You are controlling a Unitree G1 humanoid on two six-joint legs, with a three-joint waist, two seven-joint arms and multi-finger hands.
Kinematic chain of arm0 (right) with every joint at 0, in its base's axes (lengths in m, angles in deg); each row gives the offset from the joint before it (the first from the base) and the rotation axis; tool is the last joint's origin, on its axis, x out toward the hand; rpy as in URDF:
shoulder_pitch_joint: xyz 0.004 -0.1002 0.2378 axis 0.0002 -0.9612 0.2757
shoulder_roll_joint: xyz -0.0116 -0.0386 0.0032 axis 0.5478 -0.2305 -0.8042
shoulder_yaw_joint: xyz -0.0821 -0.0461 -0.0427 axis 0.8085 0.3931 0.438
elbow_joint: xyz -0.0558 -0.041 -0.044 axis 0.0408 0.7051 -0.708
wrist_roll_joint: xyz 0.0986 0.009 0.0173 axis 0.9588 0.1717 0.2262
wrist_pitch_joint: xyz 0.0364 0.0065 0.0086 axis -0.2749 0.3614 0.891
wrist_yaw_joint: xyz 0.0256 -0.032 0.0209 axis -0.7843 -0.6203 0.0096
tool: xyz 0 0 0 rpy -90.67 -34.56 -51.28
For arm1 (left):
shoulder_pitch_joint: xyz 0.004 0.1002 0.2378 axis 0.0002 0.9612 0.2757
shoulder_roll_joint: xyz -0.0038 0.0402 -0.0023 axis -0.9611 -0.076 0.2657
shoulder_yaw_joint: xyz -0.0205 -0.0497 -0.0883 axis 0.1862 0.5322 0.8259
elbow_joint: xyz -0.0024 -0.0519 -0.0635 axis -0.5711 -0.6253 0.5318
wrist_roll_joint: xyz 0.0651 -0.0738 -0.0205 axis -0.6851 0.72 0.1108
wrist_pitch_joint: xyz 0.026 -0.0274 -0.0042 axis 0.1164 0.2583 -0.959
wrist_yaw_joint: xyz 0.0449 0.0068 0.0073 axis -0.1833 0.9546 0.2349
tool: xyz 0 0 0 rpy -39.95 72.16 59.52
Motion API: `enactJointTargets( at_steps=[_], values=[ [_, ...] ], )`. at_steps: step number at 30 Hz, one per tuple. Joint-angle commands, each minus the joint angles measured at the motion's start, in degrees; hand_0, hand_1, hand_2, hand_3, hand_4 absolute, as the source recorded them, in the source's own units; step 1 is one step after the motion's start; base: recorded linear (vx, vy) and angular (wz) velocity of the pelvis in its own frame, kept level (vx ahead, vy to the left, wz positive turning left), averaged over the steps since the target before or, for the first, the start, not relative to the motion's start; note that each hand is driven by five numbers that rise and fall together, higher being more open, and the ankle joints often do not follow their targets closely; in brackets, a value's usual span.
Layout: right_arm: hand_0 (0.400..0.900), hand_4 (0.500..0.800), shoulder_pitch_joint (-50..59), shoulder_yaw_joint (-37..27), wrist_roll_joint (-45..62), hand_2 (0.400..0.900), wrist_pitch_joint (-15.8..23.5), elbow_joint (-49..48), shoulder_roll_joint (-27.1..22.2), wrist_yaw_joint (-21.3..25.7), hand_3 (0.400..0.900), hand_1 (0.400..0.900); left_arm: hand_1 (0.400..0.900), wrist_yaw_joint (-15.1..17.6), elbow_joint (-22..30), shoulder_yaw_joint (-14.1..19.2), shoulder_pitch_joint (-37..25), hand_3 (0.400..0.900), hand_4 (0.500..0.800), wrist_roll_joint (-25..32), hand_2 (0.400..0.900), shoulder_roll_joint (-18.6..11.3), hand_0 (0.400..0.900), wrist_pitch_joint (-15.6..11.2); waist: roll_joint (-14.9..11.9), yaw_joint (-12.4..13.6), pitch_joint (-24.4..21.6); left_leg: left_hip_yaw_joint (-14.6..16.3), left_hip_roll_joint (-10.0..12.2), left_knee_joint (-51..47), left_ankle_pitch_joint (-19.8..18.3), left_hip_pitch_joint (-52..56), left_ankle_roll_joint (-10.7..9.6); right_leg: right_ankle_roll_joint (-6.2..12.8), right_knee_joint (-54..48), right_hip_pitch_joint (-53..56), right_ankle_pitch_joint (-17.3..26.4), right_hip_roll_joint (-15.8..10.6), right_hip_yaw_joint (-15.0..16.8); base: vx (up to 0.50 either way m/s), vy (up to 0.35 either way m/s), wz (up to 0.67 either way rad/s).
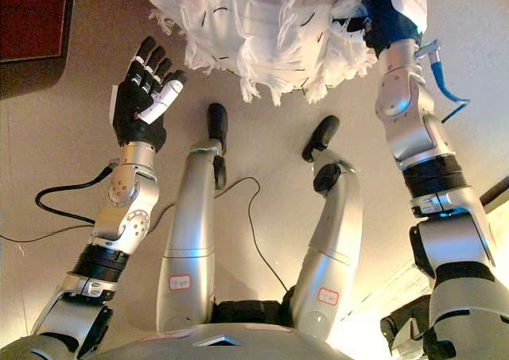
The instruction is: Pick up the pillow and put it on the sofa.
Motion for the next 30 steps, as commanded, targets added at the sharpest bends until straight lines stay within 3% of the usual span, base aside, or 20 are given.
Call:
enactJointTargets(
  at_steps=[1,8,13,18,24,30],
  values=[
    [0.4,0.5,-3.05,-7.98,1.02,0.4,9.35,-13.56,0.8,6.53,0.4,0.4,0.9,1.36,1.61,2.33,2.56,0.9,0.8,-3.36,0.9,1.41,0.9,-2.97,-1.38,0.36,-3.51,-1.51,0.6,-8.53,0.78,12.81,-1.68,4.9,-5.5,10.33,2.93,0.44,1.81,-0.06,0.006,-0.06],
    [0.4,0.5,-15.36,-11.11,3.24,0.4,12.27,-17.06,4.01,5.79,0.4,0.4,0.9,-0.1,-3.84,2.63,4.28,0.9,0.8,-3.83,0.9,2.55,0.9,-3.28,-3.15,-0.46,-5.51,-0.98,0.97,-19.16,2.92,34.36,-1.19,5.42,-21.29,35.54,7.79,1.62,-1.67,0.08,-0.024,-0.05],
    [0.4,0.5,-20.8,-13.36,4.81,0.4,13.43,-20.08,6.4,4.1,0.4,0.4,0.9,-3.6,-2.84,3.74,7.21,0.9,0.8,-4.88,0.9,2.23,0.9,-2.48,-4.01,-1.2,-11.92,1.16,2.61,-36.9,8.1,51.14,-2.49,8.3,-38.55,52.91,16.79,2.24,-6.63,0.14,-0.011,-0.12],
    [0.4,0.5,-23.98,-15.54,4.92,0.4,14.05,-23.39,6.97,1.99,0.4,0.4,0.9,-6.47,-2.9,5.51,11.12,0.9,0.8,-5.76,0.9,3.05,0.9,-1.14,-4.23,-1.39,-17.96,3.43,2.15,-46.36,10.73,60.34,-1.97,9.96,-45.87,60.21,21.58,1.94,-7.66,0.1,0.04,-0.22],
    [0.4,0.5,-24.62,-19.44,5.44,0.4,14.08,-26.04,6.31,1.36,0.4,0.4,0.9,-8.03,-2.93,7.45,14.6,0.9,0.8,-7.1,0.9,4.54,0.9,0.3,-3.81,-1.31,-25.18,7.04,2.08,-54.89,12.67,69.16,-2.15,10.09,-50.23,65.62,21.88,2.57,-8.85,0.09,0.05,-0.15],
    [0.4,0.5,-24.74,-21.03,11.83,0.4,14.62,-25.1,6.62,-0.32,0.4,0.4,0.9,-9.2,-1.85,9.74,18.35,0.9,0.8,-6.86,0.9,5.13,0.9,1.28,-4.54,-0.3,-27.1,7.24,2.57,-54.45,11.41,72.48,-1.49,10.09,-49.09,68.22,20.62,2.63,-8.43,0.08,0.005,-0.03]
  ],
)
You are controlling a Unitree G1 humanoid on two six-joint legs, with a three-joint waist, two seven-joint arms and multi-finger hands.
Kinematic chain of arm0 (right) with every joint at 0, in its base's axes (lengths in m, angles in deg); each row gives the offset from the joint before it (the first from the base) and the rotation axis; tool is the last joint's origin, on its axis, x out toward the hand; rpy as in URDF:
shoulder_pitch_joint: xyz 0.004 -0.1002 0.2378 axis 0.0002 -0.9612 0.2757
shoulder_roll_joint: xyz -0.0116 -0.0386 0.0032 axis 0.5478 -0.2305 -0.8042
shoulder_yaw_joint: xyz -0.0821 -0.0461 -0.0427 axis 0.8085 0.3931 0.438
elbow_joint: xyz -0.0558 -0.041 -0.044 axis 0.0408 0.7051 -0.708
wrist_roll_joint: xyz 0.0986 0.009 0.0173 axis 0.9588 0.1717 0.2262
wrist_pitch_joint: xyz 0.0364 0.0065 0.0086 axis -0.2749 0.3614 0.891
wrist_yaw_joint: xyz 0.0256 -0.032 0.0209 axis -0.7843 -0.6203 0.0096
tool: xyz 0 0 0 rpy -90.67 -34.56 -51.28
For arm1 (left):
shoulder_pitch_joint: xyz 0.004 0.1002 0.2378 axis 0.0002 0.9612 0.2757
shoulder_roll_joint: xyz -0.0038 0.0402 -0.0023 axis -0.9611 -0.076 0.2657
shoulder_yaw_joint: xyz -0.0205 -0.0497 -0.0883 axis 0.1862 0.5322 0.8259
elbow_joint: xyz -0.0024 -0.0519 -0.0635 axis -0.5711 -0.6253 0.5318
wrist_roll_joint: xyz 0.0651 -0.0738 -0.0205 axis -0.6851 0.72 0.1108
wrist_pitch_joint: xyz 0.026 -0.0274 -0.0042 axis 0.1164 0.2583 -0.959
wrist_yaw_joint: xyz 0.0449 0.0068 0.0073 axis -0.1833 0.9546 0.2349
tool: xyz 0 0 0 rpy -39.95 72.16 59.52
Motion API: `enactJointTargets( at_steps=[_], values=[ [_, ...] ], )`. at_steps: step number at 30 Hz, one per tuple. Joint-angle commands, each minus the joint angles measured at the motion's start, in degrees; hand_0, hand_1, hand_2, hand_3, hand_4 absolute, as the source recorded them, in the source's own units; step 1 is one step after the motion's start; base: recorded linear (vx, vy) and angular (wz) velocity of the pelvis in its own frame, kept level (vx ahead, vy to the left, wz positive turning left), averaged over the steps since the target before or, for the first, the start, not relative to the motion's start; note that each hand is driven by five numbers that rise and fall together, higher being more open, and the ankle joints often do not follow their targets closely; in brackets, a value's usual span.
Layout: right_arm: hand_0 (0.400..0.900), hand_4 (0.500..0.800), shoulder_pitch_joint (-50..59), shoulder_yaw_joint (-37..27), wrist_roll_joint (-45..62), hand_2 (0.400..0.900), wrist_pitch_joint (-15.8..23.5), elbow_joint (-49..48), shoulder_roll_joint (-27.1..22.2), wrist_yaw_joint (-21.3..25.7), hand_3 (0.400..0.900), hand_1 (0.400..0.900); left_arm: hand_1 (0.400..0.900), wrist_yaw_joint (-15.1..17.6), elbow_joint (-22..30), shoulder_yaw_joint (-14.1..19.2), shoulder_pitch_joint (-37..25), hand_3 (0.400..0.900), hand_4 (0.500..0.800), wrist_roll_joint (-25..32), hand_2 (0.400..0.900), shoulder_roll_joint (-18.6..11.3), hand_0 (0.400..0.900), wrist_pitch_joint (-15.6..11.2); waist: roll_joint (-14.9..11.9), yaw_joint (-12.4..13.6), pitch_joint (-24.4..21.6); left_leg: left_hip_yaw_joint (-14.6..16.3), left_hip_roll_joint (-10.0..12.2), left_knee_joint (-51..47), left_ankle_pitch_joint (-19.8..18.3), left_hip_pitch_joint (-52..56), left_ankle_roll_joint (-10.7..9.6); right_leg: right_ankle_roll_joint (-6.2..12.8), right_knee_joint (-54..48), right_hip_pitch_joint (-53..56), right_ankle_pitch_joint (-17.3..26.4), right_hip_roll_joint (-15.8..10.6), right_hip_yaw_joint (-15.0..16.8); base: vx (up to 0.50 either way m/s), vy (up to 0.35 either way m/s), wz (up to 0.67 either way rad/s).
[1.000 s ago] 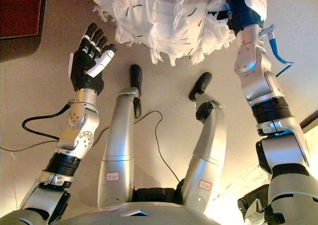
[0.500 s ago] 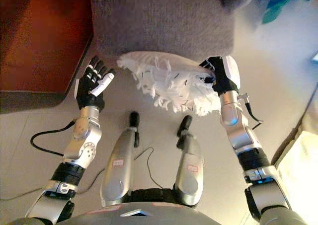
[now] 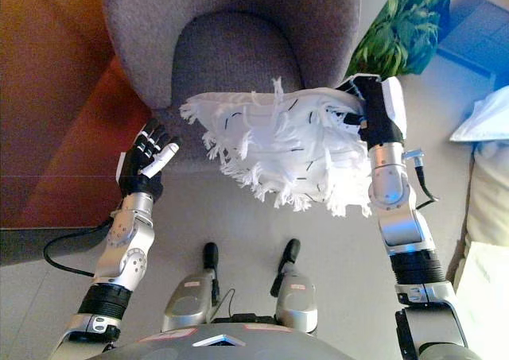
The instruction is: Pick up the pillow and put it on the sofa.
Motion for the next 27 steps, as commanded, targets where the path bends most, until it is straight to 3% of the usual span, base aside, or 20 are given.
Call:
enactJointTargets(
  at_steps=[1,7,13,18,22,27],
  values=[
    [0.4,0.5,5.93,-5.97,8.77,0.4,10.53,-6.24,-2.04,3.14,0.4,0.4,0.9,-2.25,4.33,0.99,3.44,0.9,0.8,-2.79,0.9,-1.7,0.9,-2.66,-0.46,0.44,-13.33,-0.49,0.8,-3.31,0.94,1.44,-0.49,7.3,1.36,0.74,6.08,-5.07,0.77,0.06,-0.007,-0.01],
    [0.4,0.5,9.54,-4.9,12.14,0.4,10.54,-2.48,-4.29,2.15,0.4,0.4,0.9,-4.25,6.46,2.67,6.61,0.9,0.8,-1.08,0.9,-1.41,0.9,-1.92,-0.98,2.19,-12.95,-1.06,1.7,-3.15,1.15,1.32,-0.89,6.96,1.28,1.49,4.59,-4.37,0.21,0.04,-0.028,0.09],
    [0.4,0.5,21.41,1.28,16.62,0.4,9.43,8.92,-11.06,2.45,0.4,0.4,0.9,-4.18,9.54,2.63,6.93,0.9,0.8,-0.25,0.9,-3.36,0.9,-2.61,-1.76,4.75,-10.65,-2.14,2.7,-2.67,2.24,-1.07,-1.78,6.32,0.95,0.76,3.15,-3.54,-0.93,-0.01,-0.046,0.14],
    [0.4,0.5,41.32,12.6,20.85,0.4,8.08,28.93,-18.54,3.06,0.4,0.4,0.9,-4.61,11.61,1.93,6.3,0.9,0.8,2.95,0.9,-6.5,0.9,-4.16,-2.29,7.93,-7.9,-4.07,3.25,-2.17,3.72,-4.93,-2.65,5.72,0.57,-0.83,2.72,-2.73,-2.1,-0.04,-0.061,0.23],
    [0.4,0.5,58.02,21.34,24.98,0.4,7.6,49.94,-21.65,4.25,0.4,0.4,0.9,-5.12,12.99,0.31,4.84,0.9,0.8,5.7,0.9,-8.57,0.9,-5.28,-2.03,11.27,-5.95,-6.72,3.43,-2.37,5.31,-8.14,-3.45,5.36,0.0,-1.85,2.27,-1.86,-3.71,-0.02,-0.078,0.41],
    [0.4,0.5,68.87,28.89,26.09,0.4,6.25,65.68,-26.12,3.31,0.4,0.4,0.9,-6.76,14.36,-3.22,2.24,0.9,0.8,6.81,0.9,-10.57,0.9,-5.36,-1.57,15.58,-4.86,-10.77,3.69,-2.8,6.57,-10.3,-4.28,5.33,-0.48,-1.06,0.95,-0.82,-7.19,0.05,-0.091,0.47]
  ],
)
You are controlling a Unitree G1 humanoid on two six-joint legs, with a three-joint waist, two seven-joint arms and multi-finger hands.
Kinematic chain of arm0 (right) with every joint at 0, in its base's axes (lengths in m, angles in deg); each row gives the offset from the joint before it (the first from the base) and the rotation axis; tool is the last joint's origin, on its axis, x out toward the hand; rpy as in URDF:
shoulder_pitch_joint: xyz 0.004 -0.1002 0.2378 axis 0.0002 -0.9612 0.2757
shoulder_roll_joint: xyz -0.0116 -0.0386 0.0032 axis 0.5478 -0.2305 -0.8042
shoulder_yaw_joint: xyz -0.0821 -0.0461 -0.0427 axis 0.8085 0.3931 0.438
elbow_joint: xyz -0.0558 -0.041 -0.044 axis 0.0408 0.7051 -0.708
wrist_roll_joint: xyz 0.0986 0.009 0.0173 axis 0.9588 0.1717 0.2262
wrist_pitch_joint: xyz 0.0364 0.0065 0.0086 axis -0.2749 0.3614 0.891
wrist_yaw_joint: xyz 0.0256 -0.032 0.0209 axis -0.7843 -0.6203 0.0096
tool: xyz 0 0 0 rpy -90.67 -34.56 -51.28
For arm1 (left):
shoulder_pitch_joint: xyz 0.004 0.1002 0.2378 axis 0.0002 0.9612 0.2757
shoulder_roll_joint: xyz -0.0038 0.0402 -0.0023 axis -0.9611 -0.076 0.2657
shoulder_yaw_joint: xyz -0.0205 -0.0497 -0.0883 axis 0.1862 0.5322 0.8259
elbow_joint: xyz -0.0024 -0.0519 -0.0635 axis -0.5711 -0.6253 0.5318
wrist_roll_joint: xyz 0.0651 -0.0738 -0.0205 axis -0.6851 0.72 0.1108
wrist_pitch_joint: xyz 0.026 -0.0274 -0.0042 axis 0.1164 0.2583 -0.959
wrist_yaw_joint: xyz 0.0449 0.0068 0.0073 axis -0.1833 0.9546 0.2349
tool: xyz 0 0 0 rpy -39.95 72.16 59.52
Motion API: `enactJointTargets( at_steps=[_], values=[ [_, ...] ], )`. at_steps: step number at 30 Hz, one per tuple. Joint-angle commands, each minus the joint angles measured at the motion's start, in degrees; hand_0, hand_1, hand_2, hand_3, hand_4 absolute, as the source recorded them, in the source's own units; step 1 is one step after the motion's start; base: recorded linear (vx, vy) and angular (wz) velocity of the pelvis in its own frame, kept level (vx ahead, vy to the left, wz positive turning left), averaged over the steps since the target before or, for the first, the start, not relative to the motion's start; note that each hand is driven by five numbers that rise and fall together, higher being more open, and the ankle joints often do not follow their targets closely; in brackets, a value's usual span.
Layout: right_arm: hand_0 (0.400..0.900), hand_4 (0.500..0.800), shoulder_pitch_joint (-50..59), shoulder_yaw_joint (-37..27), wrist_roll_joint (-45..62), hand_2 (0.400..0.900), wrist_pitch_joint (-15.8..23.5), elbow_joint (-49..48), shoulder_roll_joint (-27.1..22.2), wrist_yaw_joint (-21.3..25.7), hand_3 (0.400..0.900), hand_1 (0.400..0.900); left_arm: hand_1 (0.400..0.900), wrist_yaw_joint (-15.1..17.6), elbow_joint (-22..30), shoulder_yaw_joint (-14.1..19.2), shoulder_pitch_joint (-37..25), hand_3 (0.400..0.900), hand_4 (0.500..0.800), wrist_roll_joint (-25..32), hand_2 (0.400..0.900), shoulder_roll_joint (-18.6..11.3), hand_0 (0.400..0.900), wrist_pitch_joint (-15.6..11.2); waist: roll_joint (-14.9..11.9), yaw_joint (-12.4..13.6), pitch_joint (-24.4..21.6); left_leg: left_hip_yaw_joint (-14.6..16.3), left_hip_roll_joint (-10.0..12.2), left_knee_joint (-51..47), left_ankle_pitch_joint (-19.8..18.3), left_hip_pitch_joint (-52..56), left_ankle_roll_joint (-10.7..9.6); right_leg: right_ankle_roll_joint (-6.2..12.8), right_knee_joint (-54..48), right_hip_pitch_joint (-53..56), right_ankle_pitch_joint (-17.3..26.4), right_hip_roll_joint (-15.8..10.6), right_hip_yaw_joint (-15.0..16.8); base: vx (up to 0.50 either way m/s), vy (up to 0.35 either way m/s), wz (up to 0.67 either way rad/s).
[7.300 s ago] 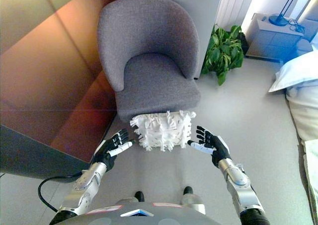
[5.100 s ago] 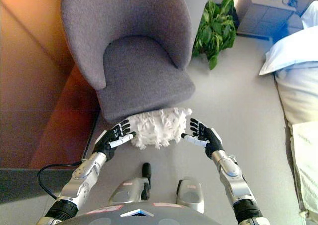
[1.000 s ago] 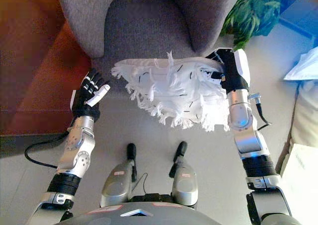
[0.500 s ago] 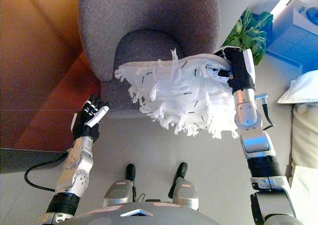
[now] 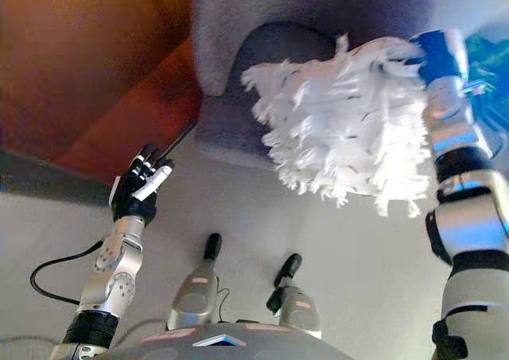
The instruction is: Pick up the pillow and put it on the sofa.
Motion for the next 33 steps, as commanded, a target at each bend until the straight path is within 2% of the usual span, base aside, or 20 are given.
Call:
enactJointTargets(
  at_steps=[1,2,3,4,7,15,16,19,22,26,30,33],
  values=[
    [0.4,0.5,20.86,5.38,4.71,0.4,5.44,-0.87,-8.96,4.47,0.4,0.4,0.9,-2.4,10.39,-3.18,-4.61,0.9,0.8,1.39,0.9,-6.64,0.9,-6.35,-2.38,4.2,-0.95,-1.12,1.5,-2.72,1.5,2.67,-1.96,6.81,0.52,5.27,0.87,-3.77,-1.07,0.05,-0.09,0.46],
    [0.4,0.5,22.06,6.05,5.18,0.4,5.03,0.14,-9.86,4.02,0.4,0.4,0.9,-2.69,10.73,-3.71,-5.05,0.9,0.8,1.23,0.9,-6.98,0.9,-6.27,-2.36,4.71,-0.87,-1.85,1.5,-2.77,1.57,2.46,-2.01,6.81,0.47,5.54,0.59,-3.58,-1.78,0.05,-0.086,0.4],
    [0.665,0.659,22.75,5.93,5.73,0.665,4.66,1.05,-10.44,4.76,0.665,0.665,0.9,-2.55,10.62,-3.99,-5.17,0.9,0.8,1.48,0.9,-7.01,0.9,-6.2,-2.51,5.26,-0.82,-2.33,1.5,-2.71,1.6,2.32,-2.04,6.76,0.44,5.81,0.46,-3.38,-2.26,0.04,-0.082,0.35],
    [0.9,0.8,22.67,5.37,6.45,0.9,4.46,2.12,-10.79,5.07,0.9,0.9,0.9,-2.51,10.25,-4.47,-5.24,0.9,0.8,1.57,0.9,-6.96,0.9,-6.02,-2.56,5.65,-0.84,-2.86,1.53,-2.62,1.65,2.07,-2.12,6.67,0.39,5.97,0.16,-3.25,-2.6,0.03,-0.07,0.3],
    [0.9,0.8,22.12,5.61,6.06,0.9,2.71,4.27,-10.14,4.37,0.9,0.9,0.9,-2.59,10.48,-4.99,-6.11,0.9,0.8,1.38,0.9,-7.24,0.9,-5.42,-2.93,6.3,-0.93,-3.92,1.88,-2.19,1.45,2.07,-2.24,6.45,0.34,6.88,-0.5,-2.59,-3.26,0.03,-0.049,0.18],
    [0.9,0.8,18.49,2.17,6.53,0.9,2.62,2.74,-8.18,6.07,0.9,0.9,0.9,-2.52,10.35,-5.02,-5.73,0.9,0.8,1.2,0.9,-7.18,0.9,-4.57,-3.94,6.18,-1.98,-4.36,1.85,-0.47,-0.36,3.25,-1.94,6.17,0.24,9.27,-1.34,-2.18,-3.79,0.03,-0.004,-0.04],
    [0.9,0.8,14.94,-1.37,8.71,0.9,3.64,-1.19,-4.54,6.62,0.9,0.9,0.9,-2.08,9.1,-5.13,-5.56,0.9,0.8,0.91,0.9,-6.98,0.9,-3.92,-4.19,5.41,-2.76,-3.14,1.58,1.48,-2.34,4.7,-1.3,5.98,0.25,10.37,-1.44,-2.44,-2.09,0.01,0.057,-0.42],
    [0.9,0.8,12.48,-3.45,9.65,0.9,4.13,-4.21,-2.42,6.72,0.9,0.9,0.9,-1.8,8.36,-4.87,-5.41,0.9,0.8,0.63,0.9,-6.85,0.9,-3.46,-4.24,4.56,-3.57,-2.28,1.25,1.79,-3.32,6.16,-0.82,5.96,0.26,11.12,-1.4,-2.7,-0.97,0.02,0.072,-0.41],
    [0.9,0.8,8.79,-5.28,9.43,0.9,4.64,-10.81,-0.21,6.5,0.9,0.9,0.9,-1.46,7.59,-4.59,-5.52,0.9,0.8,0.12,0.9,-6.31,0.9,-2.9,-4.16,2.12,-5.13,-0.64,0.75,2.03,-4.15,7.91,-0.12,6.01,0.3,11.72,-1.08,-3.49,0.52,0.02,0.095,-0.41],
    [0.9,0.8,-0.5,-9.73,9.01,0.9,5.9,-26.39,3.31,6.32,0.9,0.9,0.9,-0.99,6.82,-3.3,-5.28,0.9,0.8,-1.24,0.9,-5.02,0.9,-2.19,-3.15,-1.64,-6.65,2.37,0.84,2.37,-5.41,10.55,0.36,5.98,0.6,11.93,-0.88,-4.2,3.42,-0.01,0.091,-0.52],
    [0.9,0.8,-17.11,-17.41,7.57,0.9,7.14,-44.55,8.7,4.13,0.9,0.9,0.9,-0.87,5.88,-1.78,-3.98,0.9,0.8,-2.89,0.9,-3.23,0.9,-1.29,-1.45,-5.52,-7.83,5.76,1.04,1.89,-6.41,13.51,0.76,6.01,0.86,11.74,-0.77,-4.81,6.34,0.0,0.088,-0.56],
    [0.9,0.8,-30.91,-21.92,6.04,0.9,7.21,-55.34,13.05,0.39,0.9,0.9,0.9,-1.21,5.3,-0.49,-2.87,0.9,0.8,-4.59,0.9,-1.94,0.9,-0.9,-0.2,-7.97,-8.47,7.6,1.0,1.77,-6.98,14.99,1.04,6.18,1.18,11.46,-0.71,-5.27,8.14,-0.01,0.056,-0.37]
  ],
)
